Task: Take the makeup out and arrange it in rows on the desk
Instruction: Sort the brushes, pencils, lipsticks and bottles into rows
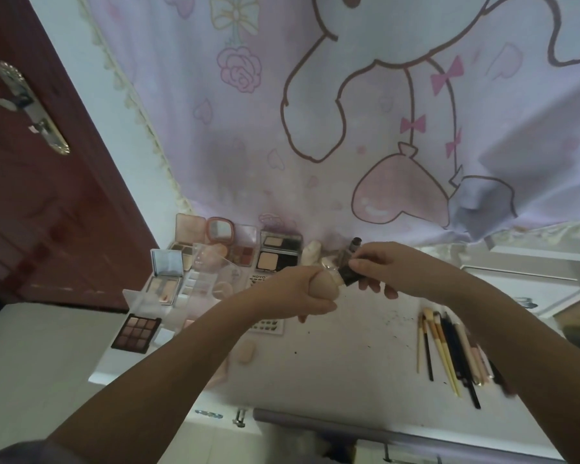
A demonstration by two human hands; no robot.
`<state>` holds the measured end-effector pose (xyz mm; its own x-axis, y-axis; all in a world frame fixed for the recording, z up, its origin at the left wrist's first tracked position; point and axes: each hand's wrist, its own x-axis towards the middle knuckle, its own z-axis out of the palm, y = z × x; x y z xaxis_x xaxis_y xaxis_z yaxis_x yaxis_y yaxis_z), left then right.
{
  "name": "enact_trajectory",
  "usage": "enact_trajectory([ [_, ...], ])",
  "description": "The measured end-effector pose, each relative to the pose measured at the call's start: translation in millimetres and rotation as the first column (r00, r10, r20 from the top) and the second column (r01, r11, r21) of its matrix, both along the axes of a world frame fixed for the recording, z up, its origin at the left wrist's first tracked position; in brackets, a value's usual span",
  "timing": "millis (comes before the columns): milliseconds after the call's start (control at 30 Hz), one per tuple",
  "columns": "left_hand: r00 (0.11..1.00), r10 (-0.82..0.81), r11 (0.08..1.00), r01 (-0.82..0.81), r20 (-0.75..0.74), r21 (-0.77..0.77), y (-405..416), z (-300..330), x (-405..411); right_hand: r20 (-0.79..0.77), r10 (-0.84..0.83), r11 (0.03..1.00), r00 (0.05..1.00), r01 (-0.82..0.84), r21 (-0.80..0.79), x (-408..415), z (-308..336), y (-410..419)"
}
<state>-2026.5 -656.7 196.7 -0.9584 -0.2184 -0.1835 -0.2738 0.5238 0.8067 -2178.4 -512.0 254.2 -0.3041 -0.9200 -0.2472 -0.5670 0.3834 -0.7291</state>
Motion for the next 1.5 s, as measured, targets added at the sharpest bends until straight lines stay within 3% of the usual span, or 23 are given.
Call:
enact_trajectory([
  [300,1.000,0.017,0.996,-0.016,0.009,-0.090,3,-8,1,-0.032,-0.029,1.000,0.999,0.028,-0.013,-11,10,12],
  [633,0.997,0.045,0.992,-0.051,-0.059,-0.119,1,-15,1,0.092,-0.137,0.990,0.986,0.138,-0.002,-20,10,20],
  [1167,0.998,0.043,0.987,-0.050,-0.046,-0.154,-4,-21,-11,0.043,-0.152,0.988,0.987,0.152,-0.009,-37,8,22],
  [1367,0.993,0.117,0.992,-0.118,-0.026,-0.053,-6,-35,-20,0.130,-0.235,0.971,0.963,0.239,-0.013,-51,1,35],
  [1433,0.990,0.142,0.989,-0.142,-0.007,0.048,-3,-41,-26,0.270,-0.333,0.935,0.904,0.352,-0.027,-58,-7,42],
  [1500,0.990,0.139,0.975,-0.139,0.012,0.172,3,-47,-35,0.467,-0.408,0.886,0.784,0.463,-0.002,-64,-23,53],
])
